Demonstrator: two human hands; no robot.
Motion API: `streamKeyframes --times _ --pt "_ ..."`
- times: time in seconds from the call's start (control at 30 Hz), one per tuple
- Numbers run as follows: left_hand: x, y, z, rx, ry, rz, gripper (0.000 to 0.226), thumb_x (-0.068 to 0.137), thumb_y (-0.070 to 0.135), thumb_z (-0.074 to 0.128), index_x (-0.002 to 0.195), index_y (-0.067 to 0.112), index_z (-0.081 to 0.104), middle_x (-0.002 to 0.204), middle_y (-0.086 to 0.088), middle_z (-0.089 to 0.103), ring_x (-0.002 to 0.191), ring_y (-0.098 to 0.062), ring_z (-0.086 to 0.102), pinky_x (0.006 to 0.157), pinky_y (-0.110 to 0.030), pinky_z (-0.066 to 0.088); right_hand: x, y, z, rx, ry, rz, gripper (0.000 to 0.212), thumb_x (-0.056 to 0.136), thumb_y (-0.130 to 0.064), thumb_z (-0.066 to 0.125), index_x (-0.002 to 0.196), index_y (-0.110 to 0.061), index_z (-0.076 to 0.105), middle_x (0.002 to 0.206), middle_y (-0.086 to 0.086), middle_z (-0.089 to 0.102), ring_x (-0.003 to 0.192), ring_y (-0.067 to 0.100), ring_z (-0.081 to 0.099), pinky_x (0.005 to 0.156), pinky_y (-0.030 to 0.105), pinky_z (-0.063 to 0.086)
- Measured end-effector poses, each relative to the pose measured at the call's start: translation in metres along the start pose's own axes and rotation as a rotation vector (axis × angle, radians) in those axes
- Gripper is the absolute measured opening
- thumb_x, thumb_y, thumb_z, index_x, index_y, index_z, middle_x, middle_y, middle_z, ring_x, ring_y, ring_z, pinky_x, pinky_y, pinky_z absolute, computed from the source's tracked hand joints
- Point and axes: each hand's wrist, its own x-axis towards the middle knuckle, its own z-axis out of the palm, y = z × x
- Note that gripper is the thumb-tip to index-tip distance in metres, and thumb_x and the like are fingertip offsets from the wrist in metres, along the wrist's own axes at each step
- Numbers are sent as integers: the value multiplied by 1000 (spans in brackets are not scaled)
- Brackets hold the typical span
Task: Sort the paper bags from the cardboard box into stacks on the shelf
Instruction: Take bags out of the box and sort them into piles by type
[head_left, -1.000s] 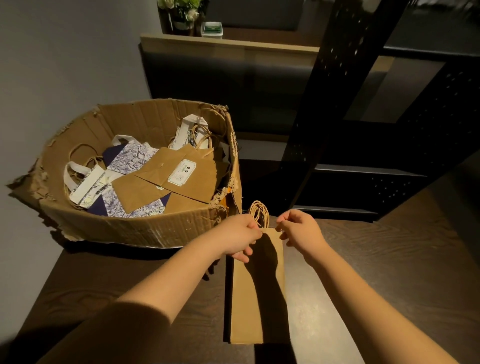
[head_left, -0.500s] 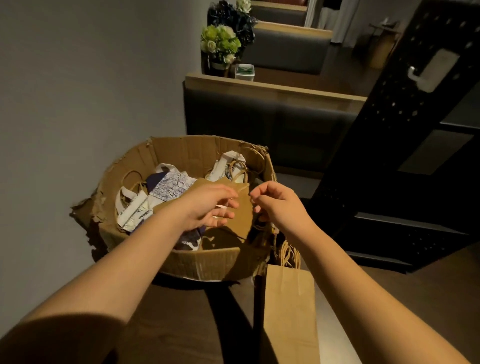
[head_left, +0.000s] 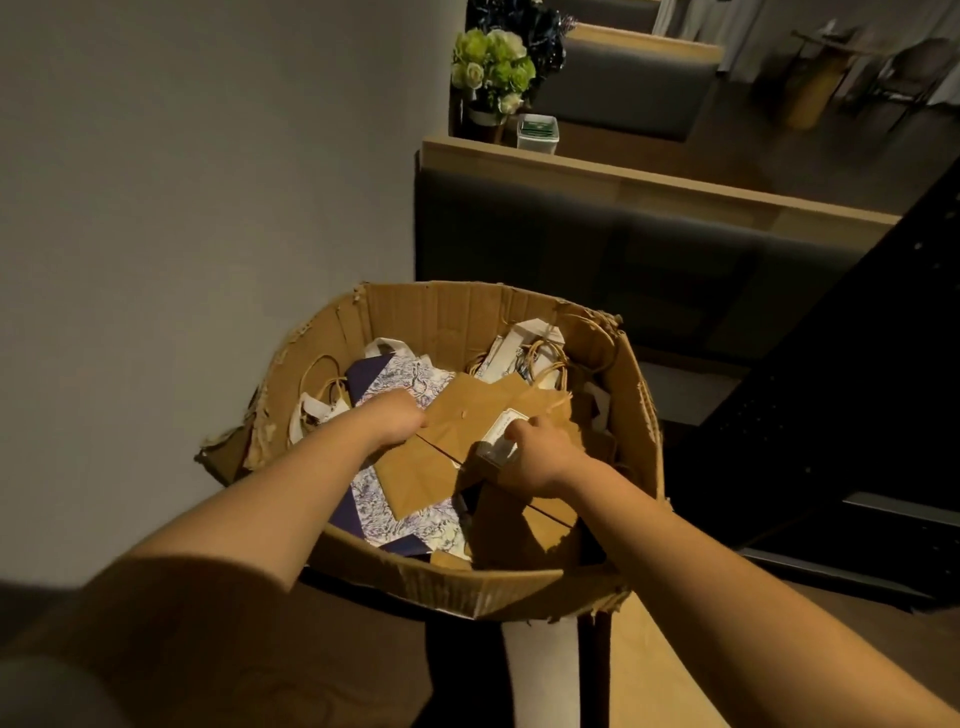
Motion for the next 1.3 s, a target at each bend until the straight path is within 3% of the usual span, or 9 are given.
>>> streamKeyframes --times 0.1,0.23,0.4,0.6,0.73,0.83,1.0,1.2,1.3 --pt "16 -13 3 181 0 -26 33 93 21 50 120 3 53 121 -16 56 106 -30 55 74 -30 41 9 3 12 -101 -39 73 81 78 -39 75 144 -25 30 155 12 15 141 42 16 109 59 30" --pt "26 -25 10 237 -15 -31 40 92 22 49 120 -6 55 121 -29 57 98 -37 59 66 -38 44 10 14 25 -158 -130 134 102 75 -42 79 152 -29 12 160 14 -14 145 45 -5 113 62 18" --pt "43 -32 8 135 -57 -66 68 100 53 28 142 2 43 144 -21 45 129 -33 46 101 -33 36 12 16 26 -211 -158 74 100 82 -31 74 153 -27 3 160 17 -6 144 49 1 110 59 31" --pt "42 -27 0 -278 -58 -96 57 96 61 37 89 11 66 79 -9 59 68 -24 55 63 -28 40 -1 4 19 -289 -177 -45 77 90 -7 52 152 -22 11 157 16 12 135 47 28 101 54 44" --pt "38 -34 -16 -484 -312 -121 77 90 74 30 103 9 69 112 -13 68 93 -23 64 83 -32 50 -16 6 -2 -308 -75 -172 64 92 0 42 148 -29 31 149 8 41 126 32 49 97 47 48" --pt "34 -34 -26 -569 -402 -106 83 88 75 31 106 6 73 117 -19 68 109 -33 61 107 -47 40 -28 11 -20 -373 12 -259 59 96 -6 40 144 -40 38 145 -2 46 136 29 36 114 59 20" --pt "17 -19 -35 -919 -550 -103 79 86 72 35 118 2 52 119 -27 63 99 -35 67 83 -44 51 -36 29 -39 -366 153 -414 60 92 -7 51 131 -54 49 151 -16 35 147 26 9 113 64 -7" --pt "6 0 -23 -500 -642 -22 88 53 64 80 122 14 58 102 -12 73 86 -24 71 87 -40 56 -32 36 -35 -325 323 -469 53 96 -25 53 136 -56 40 160 -5 18 148 32 -6 112 56 -16" --pt "2 11 -5 -149 -490 106 53 70 54 77 112 25 64 106 2 70 95 -16 66 94 -33 49 -26 29 -23 -289 340 -293 59 98 -32 49 148 -49 22 163 1 2 147 35 -11 115 58 -8"
